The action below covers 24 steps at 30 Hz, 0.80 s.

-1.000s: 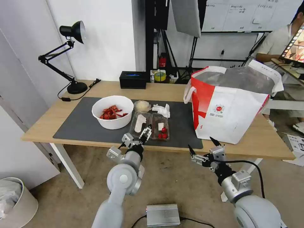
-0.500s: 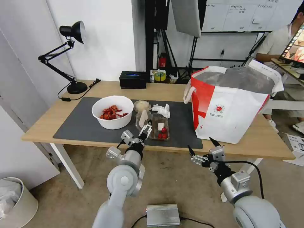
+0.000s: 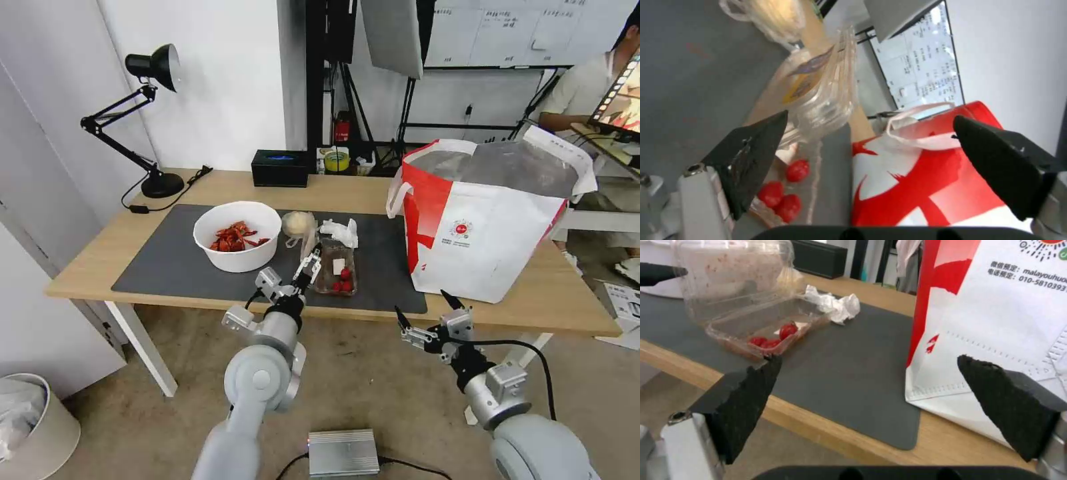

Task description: Pick up the trash from the table and place it into the takeout bag.

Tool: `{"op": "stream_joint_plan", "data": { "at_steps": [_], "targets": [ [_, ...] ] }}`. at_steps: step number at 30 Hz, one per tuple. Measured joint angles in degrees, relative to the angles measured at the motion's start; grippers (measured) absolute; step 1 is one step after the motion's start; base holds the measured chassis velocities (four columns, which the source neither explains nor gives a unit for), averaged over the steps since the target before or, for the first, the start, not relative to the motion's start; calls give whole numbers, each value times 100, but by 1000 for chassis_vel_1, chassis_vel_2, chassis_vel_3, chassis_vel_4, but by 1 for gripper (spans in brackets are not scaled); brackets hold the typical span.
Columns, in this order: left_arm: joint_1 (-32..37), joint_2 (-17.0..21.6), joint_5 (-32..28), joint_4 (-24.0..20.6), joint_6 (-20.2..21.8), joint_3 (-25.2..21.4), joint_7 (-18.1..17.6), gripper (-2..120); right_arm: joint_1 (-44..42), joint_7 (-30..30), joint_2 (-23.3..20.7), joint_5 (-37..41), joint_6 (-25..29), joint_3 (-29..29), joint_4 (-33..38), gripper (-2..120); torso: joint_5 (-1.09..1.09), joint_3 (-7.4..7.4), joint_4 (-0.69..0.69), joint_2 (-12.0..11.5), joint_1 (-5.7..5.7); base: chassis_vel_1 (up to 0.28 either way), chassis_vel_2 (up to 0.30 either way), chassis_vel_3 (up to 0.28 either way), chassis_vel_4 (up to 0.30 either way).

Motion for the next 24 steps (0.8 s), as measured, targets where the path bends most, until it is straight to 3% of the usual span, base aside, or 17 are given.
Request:
{"op": "stream_joint_plan", "data": {
  "at_steps": [14, 24],
  "targets": [
    [39, -45, 64, -26, 59, 331, 67, 100, -6, 4, -14, 20, 18, 46, 24, 100, 0, 0, 0, 0, 0, 0, 0, 0, 0],
    [-12, 447, 169, -221, 146, 204, 177, 100, 20, -1, -17, 34, 29, 27, 24, 100, 0, 0, 0, 0, 0, 0, 0, 0, 0]
  ]
}}
